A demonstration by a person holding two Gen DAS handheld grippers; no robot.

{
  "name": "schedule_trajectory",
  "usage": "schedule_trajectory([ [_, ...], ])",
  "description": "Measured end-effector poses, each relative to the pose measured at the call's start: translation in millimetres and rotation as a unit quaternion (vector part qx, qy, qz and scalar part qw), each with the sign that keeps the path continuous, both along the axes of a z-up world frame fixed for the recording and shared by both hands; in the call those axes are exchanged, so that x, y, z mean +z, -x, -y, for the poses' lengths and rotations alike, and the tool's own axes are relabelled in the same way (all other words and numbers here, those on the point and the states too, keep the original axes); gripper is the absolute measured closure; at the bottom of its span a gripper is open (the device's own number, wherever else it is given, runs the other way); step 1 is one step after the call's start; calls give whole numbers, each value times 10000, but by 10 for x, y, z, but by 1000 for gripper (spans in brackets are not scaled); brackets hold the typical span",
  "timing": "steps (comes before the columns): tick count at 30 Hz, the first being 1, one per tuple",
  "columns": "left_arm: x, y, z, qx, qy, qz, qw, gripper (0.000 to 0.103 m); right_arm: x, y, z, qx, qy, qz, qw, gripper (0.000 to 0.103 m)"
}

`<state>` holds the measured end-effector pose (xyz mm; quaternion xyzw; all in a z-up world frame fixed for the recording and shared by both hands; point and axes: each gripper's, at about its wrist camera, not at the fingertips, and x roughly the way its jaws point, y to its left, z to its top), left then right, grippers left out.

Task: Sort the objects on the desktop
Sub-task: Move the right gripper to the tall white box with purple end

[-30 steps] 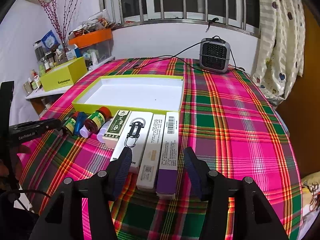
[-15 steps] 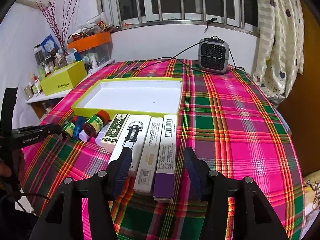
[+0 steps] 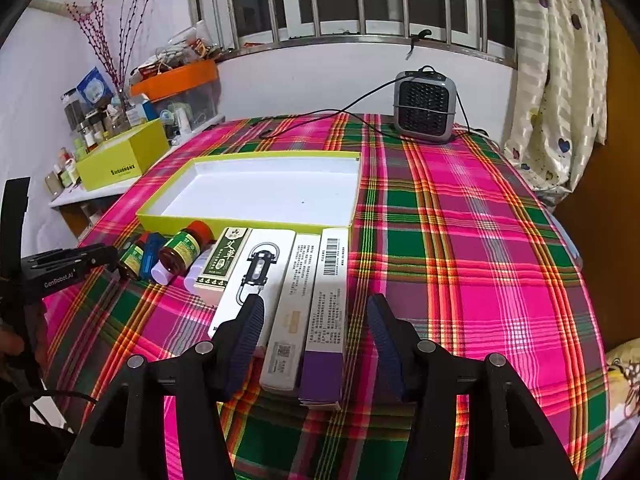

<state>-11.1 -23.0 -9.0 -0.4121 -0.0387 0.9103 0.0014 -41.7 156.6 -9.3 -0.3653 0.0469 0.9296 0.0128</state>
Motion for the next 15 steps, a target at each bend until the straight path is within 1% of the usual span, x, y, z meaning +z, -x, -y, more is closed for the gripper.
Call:
schedule_trajectory([
  [9, -39, 51, 41, -19, -31, 22, 10000, 75, -38, 72, -35, -29, -25, 58, 10000, 47],
  [15, -68, 81, 89, -36, -130, 57, 9999, 75, -66, 123, -89, -91, -15, 96, 9999, 47],
])
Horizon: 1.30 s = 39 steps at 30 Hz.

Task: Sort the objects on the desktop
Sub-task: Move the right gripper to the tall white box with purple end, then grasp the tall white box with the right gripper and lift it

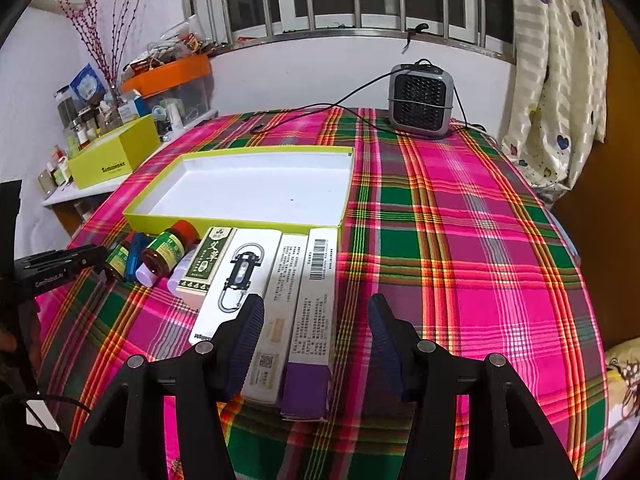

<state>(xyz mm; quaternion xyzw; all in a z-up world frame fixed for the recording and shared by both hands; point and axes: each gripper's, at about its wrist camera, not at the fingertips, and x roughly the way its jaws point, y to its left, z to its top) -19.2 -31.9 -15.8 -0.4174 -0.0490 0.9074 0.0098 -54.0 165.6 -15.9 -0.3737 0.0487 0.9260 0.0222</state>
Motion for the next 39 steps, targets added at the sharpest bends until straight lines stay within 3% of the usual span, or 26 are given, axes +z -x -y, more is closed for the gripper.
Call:
schedule_trajectory([
  [15, -34, 43, -31, -121, -117, 51, 9998, 75, -101, 103, -61, -47, 94, 135, 9999, 48],
  [21, -47, 59, -31, -149, -108, 62, 9998, 75, -147, 138, -85, -97, 69, 242, 9996, 59],
  [29, -69, 63, -10, -135, -128, 73, 9998, 75, -153, 202, -102, -35, 113, 285, 9995, 64],
  [32, -72, 66, 4, -122, -150, 73, 9998, 75, -152, 244, -119, -75, 99, 356, 9993, 78],
  [39, -71, 73, 17, -126, -161, 63, 9998, 75, -213, 288, -102, -2, 143, 506, 9986, 79],
])
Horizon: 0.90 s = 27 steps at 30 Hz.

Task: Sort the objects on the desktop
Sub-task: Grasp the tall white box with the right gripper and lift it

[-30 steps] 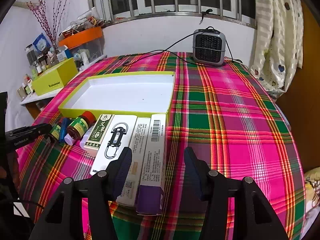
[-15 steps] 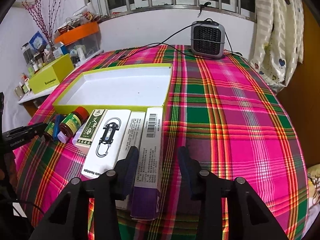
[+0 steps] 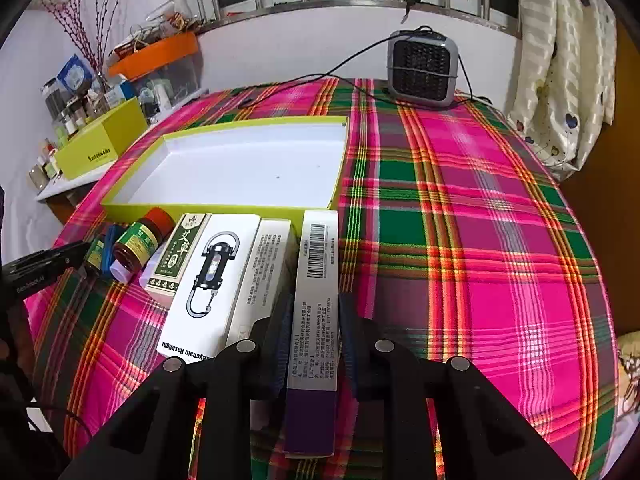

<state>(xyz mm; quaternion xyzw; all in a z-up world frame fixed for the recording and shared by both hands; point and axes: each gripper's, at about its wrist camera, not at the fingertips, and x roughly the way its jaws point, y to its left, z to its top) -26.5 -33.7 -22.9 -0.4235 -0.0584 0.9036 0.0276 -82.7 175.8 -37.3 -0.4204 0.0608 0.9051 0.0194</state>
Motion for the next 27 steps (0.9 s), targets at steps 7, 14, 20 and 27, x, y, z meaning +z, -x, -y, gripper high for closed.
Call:
schedule_trajectory([
  [7, -12, 5, 13, -12, -38, 7, 10000, 75, -28, 42, -2, 17, -23, 39, 10000, 80],
  [14, -38, 17, 13, -2, 2, 102, 9999, 75, -23, 9, -17, -2, -2, 36, 10000, 81],
  [20, -101, 52, 8, 9, 3, 166, 9999, 75, -24, 0, -17, -1, -2, 30, 10000, 81],
  [27, -93, 38, 46, 69, -41, 125, 9999, 75, -13, -32, -25, -34, 38, -12, 10000, 81],
])
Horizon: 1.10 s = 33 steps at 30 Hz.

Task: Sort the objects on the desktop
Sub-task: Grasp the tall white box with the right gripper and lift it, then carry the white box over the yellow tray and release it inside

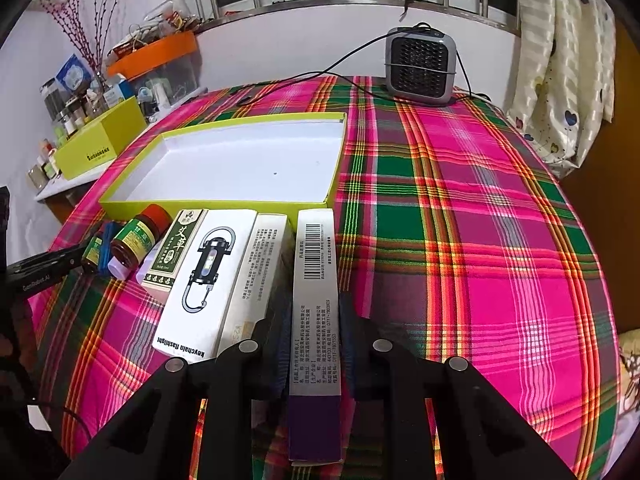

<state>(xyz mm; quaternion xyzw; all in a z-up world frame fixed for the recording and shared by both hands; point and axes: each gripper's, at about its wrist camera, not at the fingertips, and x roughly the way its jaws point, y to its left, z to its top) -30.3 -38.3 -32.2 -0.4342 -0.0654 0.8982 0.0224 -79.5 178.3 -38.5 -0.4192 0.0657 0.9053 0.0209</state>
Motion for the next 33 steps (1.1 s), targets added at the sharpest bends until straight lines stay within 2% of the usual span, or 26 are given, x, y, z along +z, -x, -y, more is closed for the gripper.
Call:
schedule_trajectory([
  [16, 155, -92, 64, 36, -105, -278, 9996, 75, 308, -124, -91, -181, 328, -588, 9976, 81],
  [33, 484, 160, 91, 14, -216, -853, 9961, 75, 567, 205, 224, 187, 950, -987, 9904, 81],
])
